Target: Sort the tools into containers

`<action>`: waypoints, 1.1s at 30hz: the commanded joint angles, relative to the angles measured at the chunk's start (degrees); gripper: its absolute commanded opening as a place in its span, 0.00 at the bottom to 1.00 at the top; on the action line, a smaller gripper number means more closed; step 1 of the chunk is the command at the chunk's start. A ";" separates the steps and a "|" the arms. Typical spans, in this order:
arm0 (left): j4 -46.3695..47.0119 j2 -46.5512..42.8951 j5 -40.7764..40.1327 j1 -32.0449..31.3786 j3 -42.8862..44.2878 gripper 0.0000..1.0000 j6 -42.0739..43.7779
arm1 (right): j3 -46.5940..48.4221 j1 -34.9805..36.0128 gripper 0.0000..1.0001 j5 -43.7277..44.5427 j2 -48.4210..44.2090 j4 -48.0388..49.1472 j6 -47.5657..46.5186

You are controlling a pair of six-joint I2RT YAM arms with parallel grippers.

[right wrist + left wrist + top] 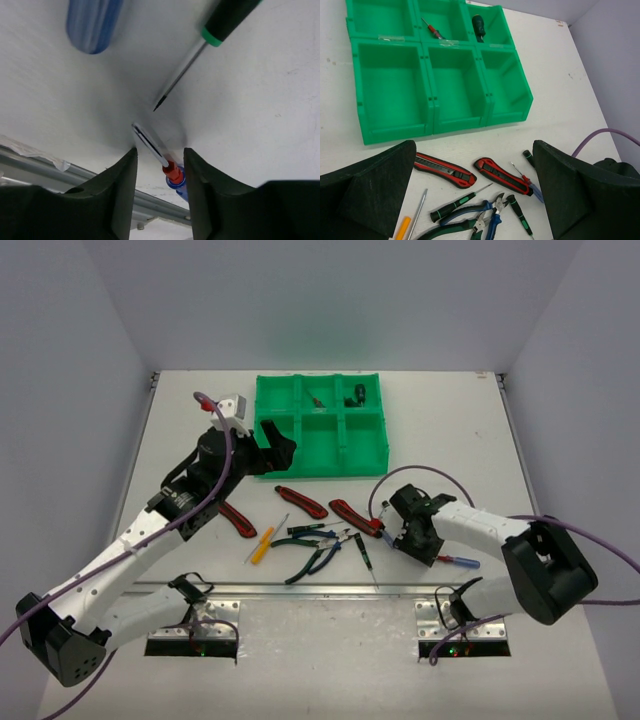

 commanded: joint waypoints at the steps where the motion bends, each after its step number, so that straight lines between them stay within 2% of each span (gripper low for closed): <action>1: 2.55 -1.62 1.54 0.15 0.35 1.00 1.23 | 0.47 -2.22 0.28 0.02 3.88 8.20 -1.08; 3: 2.42 -2.01 0.97 0.23 0.37 1.00 1.40 | 1.00 -2.61 0.18 -0.38 4.11 7.51 -0.89; 9: 2.97 -1.51 0.71 0.15 0.40 1.00 1.38 | 2.88 -2.87 0.00 3.72 1.18 6.83 -0.48; 13: 4.44 0.17 2.84 0.15 -0.51 1.00 0.33 | 6.36 -2.94 0.00 6.87 -2.86 5.91 2.32; 15: 6.99 0.53 7.20 0.06 -2.12 1.00 0.06 | 9.57 -2.96 0.00 7.14 -4.81 3.95 4.57; 18: 19.13 0.64 20.01 0.06 -6.79 1.00 -0.22 | 16.93 -2.96 0.00 4.97 -8.80 2.36 10.17; 21: 31.13 2.77 32.91 -0.23 -12.11 1.00 -1.51 | 21.70 -2.96 0.00 -3.05 -13.95 4.23 14.38; 23: 40.28 5.12 40.05 -2.08 -15.31 1.00 -1.85 | 24.66 -3.03 0.00 -12.89 -16.95 7.91 20.51; 28: 48.55 12.56 46.76 -6.76 -14.99 0.99 -0.86 | 24.16 -2.97 0.00 -34.73 -22.86 19.67 32.36; 30: 52.17 14.21 48.48 -9.16 -14.13 0.99 0.21 | 24.39 -2.96 0.00 -41.20 -23.05 23.62 38.04; 33: 53.88 15.76 48.27 -11.08 -13.22 0.98 2.19 | 26.53 -2.98 0.00 -47.20 -20.91 24.32 41.80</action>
